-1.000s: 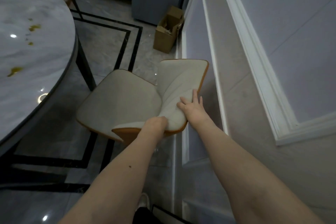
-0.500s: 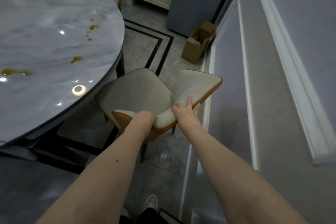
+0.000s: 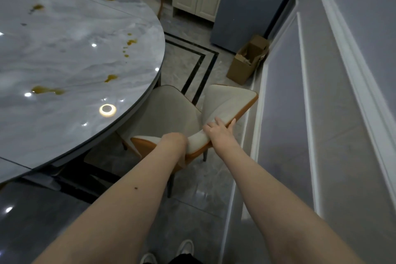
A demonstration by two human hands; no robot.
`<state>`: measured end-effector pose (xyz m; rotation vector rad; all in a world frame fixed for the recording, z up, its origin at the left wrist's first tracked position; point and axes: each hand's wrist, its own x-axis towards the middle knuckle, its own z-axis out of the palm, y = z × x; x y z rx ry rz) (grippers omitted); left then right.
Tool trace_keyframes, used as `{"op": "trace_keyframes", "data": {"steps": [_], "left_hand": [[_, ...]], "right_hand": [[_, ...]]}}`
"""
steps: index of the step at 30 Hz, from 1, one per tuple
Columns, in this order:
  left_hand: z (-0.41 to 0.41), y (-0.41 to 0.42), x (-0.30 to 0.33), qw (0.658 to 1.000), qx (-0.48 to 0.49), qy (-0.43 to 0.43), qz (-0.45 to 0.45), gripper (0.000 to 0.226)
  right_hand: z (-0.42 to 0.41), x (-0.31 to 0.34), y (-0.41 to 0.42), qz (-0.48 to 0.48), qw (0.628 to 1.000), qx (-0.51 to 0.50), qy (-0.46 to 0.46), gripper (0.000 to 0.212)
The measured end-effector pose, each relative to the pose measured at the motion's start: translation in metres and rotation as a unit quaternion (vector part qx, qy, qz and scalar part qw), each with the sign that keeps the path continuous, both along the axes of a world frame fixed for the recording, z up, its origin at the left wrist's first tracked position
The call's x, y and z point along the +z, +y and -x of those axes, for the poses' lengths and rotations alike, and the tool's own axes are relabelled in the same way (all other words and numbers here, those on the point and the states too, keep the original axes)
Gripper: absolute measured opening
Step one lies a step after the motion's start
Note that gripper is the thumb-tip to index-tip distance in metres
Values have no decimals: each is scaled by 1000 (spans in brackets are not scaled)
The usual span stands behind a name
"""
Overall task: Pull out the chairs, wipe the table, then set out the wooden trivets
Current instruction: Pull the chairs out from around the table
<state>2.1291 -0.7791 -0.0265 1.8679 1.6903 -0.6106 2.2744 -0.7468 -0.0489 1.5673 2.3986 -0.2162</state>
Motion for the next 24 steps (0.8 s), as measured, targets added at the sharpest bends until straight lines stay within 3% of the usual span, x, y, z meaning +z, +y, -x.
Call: {"op": "trace_keyframes", "data": {"steps": [3,6,14,19,24], "left_hand": [[-18,6,4,996,51,-68,21,80],[-38,14,2,991,82,-107,4,76],[-79,63,0,986,124,-107,6,59],[-86,75,-6,982,164,-89,26,64],[-89,73,-10,970,226,-77,38,76]], "right_hand": [[-27,5,9,-51,999,9,-4,57],[-51,7,35,-47,999,-6,10,60],[-68,2,102,0,994,113,-13,58],[-71,-4,116,-21,981,187,-36,47],[-74,-5,121,-30,979,199,-34,41]]}}
